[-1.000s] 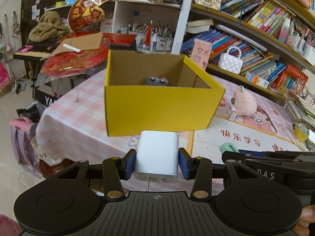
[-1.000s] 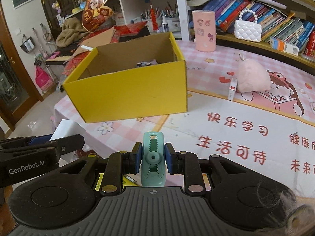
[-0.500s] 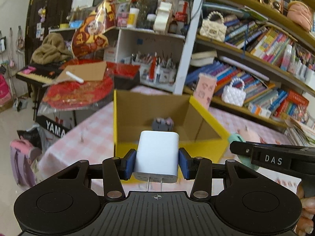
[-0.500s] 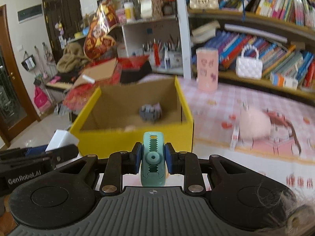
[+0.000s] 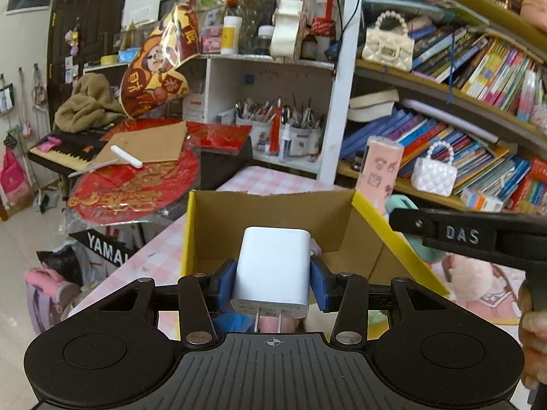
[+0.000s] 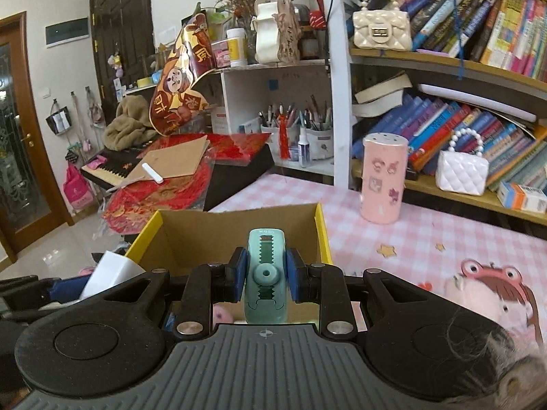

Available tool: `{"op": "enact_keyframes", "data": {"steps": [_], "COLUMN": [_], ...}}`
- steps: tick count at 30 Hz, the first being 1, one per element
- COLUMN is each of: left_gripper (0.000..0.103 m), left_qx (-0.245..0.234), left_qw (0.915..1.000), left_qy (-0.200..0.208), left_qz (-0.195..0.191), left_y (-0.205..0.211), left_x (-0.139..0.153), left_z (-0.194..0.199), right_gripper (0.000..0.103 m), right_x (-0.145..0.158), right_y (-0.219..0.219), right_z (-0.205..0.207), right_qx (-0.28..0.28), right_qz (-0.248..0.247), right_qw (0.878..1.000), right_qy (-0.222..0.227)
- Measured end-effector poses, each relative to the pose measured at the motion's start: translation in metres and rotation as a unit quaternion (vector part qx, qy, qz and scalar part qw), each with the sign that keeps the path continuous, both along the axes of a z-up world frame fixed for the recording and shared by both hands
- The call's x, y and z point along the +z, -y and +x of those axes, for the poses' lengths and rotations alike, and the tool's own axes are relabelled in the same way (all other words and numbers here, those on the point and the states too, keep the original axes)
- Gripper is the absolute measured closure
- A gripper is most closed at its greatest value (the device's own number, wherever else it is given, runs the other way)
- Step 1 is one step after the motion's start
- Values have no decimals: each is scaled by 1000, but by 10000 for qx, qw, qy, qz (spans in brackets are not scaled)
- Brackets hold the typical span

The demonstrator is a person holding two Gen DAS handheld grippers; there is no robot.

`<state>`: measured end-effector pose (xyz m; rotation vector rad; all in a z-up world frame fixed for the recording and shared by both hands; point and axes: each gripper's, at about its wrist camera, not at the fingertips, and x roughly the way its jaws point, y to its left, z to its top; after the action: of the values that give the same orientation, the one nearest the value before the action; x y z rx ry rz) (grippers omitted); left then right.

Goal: Organize objects
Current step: 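Lower the white charger into the box with the left gripper while the right lowers the green clip, then open the left gripper in the box while the right releases the green clip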

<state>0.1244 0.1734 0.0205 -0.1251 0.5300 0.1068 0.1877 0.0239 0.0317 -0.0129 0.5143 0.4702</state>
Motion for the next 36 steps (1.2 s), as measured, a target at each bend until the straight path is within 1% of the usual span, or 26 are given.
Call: {"op": "enact_keyframes", "data": {"steps": [5,12,17,19,22,28,33,36], "left_gripper": [59,59,59,59,59,59,58,57], "left_qx": [-4,50,99,71,47,39,36,27], "left_qw": [9996,9971,9955,9949,9941,9941,9943,9960], "left_qy": [-256,-674,-834,-859,-934,-955,-939,-715], "left_qz": [145,337,427,525,546,506,495,535], "left_y": [5,8,8,11,12,12,11,12], "left_x": [-13,-32,-39,-41,-44,-47,-47,-40], "left_z": [21,41,49,51,54,55,55,50], "right_gripper": [80,80,80,80,80,80,80,79], "right_x": [-13,-38,-50,-55,-61,-71,-70,-66], "right_y": [-10,-29,-39,-42,-45,-44,-44,-40], "right_z": [25,51,62,65,69,74,73,74], "right_qx": [275,754,1051,1145,1250,1282,1243,1153], "right_qz": [-120,-532,-774,-857,-969,-940,-946,-793], "right_qw": [9994,9949,9893,9869,9831,9787,9792,9820], "right_qy": [-156,-413,-645,-747,-925,-1296,-1295,-1267]}}
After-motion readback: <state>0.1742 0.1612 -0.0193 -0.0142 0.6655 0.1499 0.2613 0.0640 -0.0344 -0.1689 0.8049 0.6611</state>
